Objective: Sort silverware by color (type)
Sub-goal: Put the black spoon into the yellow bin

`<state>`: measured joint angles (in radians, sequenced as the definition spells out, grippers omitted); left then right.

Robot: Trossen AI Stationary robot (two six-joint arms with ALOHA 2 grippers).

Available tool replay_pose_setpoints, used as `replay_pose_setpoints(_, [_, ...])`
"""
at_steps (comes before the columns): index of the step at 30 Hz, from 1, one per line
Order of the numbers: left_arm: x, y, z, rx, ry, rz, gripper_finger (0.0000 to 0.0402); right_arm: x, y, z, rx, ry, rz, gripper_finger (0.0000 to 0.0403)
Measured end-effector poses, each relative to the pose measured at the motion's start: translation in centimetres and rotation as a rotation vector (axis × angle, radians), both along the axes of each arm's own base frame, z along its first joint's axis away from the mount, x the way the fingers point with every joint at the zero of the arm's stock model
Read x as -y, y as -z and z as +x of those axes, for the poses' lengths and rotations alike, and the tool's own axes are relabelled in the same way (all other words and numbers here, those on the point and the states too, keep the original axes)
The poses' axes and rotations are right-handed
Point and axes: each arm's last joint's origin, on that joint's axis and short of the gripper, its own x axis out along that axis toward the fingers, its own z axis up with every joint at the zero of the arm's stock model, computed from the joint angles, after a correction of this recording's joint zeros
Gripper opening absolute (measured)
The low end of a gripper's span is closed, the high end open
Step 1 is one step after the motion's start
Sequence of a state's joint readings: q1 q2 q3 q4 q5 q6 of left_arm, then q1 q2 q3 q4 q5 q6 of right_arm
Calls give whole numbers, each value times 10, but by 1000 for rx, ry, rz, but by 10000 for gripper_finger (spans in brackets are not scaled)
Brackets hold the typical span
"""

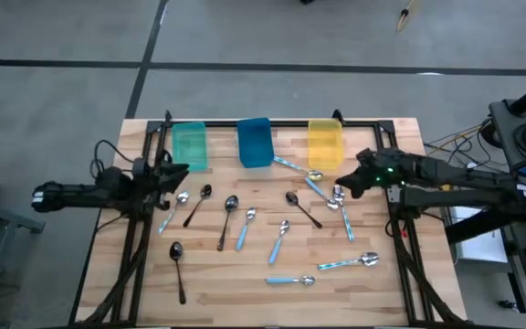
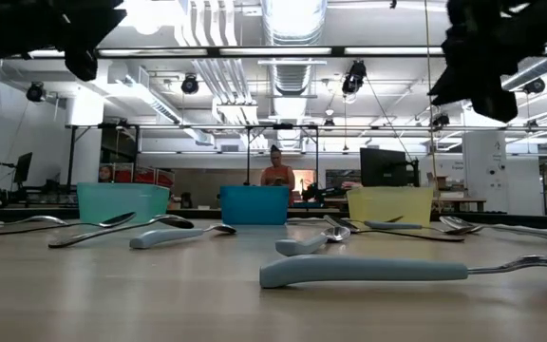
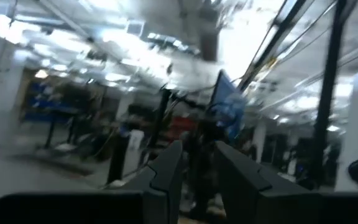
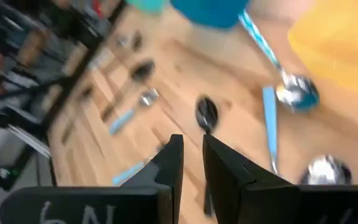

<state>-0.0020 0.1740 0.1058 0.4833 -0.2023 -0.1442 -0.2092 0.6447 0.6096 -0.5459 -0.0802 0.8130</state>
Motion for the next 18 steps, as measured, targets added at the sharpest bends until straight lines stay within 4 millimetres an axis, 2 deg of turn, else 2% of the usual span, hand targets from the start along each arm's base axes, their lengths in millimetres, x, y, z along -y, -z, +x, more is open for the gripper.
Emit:
replay_pose_setpoints(6, [0, -29, 10, -94, -20, 27, 75, 3, -22, 19, -143, -21, 56, 52])
replay_pose_setpoints(13, [0, -61, 30, -393, -18, 44, 75, 8, -35, 49, -188, -53, 78, 52])
replay_pose_setpoints(18, [0, -66, 49, -587, -24, 118, 75, 4, -39, 75, -218, -91, 80, 52])
